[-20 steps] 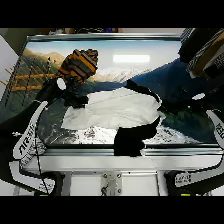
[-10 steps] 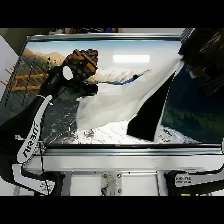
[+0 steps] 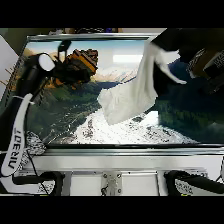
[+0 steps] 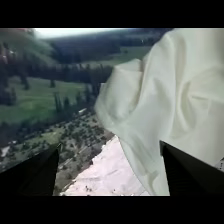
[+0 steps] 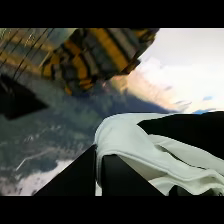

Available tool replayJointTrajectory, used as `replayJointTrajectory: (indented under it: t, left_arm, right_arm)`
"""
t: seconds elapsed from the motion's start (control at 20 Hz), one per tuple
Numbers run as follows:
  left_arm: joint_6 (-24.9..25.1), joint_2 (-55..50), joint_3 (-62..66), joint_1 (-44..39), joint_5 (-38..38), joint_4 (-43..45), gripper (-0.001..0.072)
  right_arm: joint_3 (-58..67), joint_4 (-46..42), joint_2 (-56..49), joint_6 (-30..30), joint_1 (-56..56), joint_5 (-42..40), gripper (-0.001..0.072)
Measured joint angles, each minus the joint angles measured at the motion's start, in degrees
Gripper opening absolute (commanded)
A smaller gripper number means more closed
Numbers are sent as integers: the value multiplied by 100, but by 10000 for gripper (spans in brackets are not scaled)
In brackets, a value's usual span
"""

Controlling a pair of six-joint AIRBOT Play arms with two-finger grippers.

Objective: Fold the clothes and pants, and hang the long-sleeved shirts on hangers.

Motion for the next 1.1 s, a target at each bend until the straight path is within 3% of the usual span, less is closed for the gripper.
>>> replayJointTrajectory:
  t: [0.1, 0.15, 0.2, 0.25, 0.3, 0.5, 0.55, 0.65, 0.9, 1.1]
  left_arm:
    - [-17, 422, -308, 352, -33, 2, 676]
    - [-39, 629, -505, 518, -46, 0, 676]
    - [-42, 837, -728, 682, -50, 2, 676]
    - [-57, 1054, -973, 850, -66, 2, 676]
    - [-57, 1259, -1220, 1008, -66, 2, 676]
    - [17, 1893, -2015, 1368, -17, 0, 676]
    - [122, 1991, -2155, 1368, -2, -28, 675]
    - [442, 2107, -2378, 1202, 17, -109, 676]
    - [1036, 1867, -2664, -332, 243, -31, 675]
    - [1069, 1152, -2719, -1961, 1019, 772, 675]
  right_arm:
    - [-640, -415, 177, 170, 929, -24, 16]
    - [-988, -592, 223, 258, 1408, -94, 52]
    - [-1318, -739, 247, 323, 1858, -210, 240]
    - [-1567, -817, 247, 374, 2212, -326, 506]
    - [-1775, -903, 227, 402, 2544, -396, 562]
    - [-2138, -1228, 319, 492, 3027, -538, 529]
    - [-2173, -1375, 428, 538, 2975, -503, 491]
    - [-2221, -1816, 734, 702, 2702, -319, 492]
    - [-2271, -2765, 1646, 1178, 1425, 302, 491]
    - [-2282, -3014, 2175, 1429, 518, 595, 491]
